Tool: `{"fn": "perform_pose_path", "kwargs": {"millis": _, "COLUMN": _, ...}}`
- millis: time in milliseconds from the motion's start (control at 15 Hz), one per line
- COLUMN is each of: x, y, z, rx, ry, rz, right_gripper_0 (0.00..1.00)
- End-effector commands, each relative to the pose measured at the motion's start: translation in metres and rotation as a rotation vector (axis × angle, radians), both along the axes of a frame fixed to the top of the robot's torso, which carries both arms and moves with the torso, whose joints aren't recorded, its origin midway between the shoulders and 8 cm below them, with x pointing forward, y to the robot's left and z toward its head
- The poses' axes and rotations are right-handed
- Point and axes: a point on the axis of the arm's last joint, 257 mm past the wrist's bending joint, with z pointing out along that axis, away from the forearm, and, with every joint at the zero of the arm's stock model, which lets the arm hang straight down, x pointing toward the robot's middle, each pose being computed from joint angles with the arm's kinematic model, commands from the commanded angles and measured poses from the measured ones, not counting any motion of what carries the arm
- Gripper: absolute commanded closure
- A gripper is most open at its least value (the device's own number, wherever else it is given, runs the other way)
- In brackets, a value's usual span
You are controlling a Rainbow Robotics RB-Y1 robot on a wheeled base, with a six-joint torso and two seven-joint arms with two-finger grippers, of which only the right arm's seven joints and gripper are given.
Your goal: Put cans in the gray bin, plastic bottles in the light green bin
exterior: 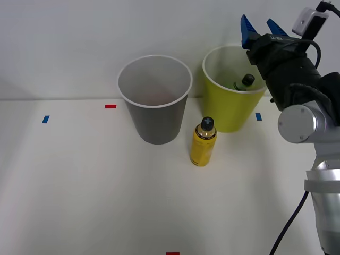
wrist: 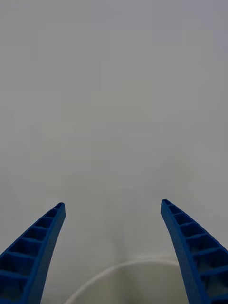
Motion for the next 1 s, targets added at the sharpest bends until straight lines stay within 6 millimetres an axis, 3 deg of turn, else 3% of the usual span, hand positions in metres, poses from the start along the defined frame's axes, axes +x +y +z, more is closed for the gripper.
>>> {"fn": "perform_pose_path", "kwargs": {"millis": 67, "x": -0.02, "y": -0.012, "z": -0.002, "rx": 0.067, "ry": -0.06, "rz": 0.005, "right_gripper_0": 0.34}}
{"fn": "perform_pose_path", "kwargs": {"millis": 267, "x": -0.066, "y": -0.047, "z": -0.001, "rx": 0.109, "ry": -0.14, "rz": -0.046, "right_gripper_0": 0.34}}
{"fn": "perform_pose_path", "kwargs": {"millis": 467, "x": -0.104, "y": -0.069, "z": -0.008, "rx": 0.086, "ry": -0.153, "rz": -0.088, "right_gripper_0": 0.33}}
{"fn": "perform_pose_path", "kwargs": {"millis": 1000, "x": -0.179, "y": -0.102, "z": -0.079, "rx": -0.061, "ry": -0.118, "rz": -0.247, "right_gripper_0": 0.34}}
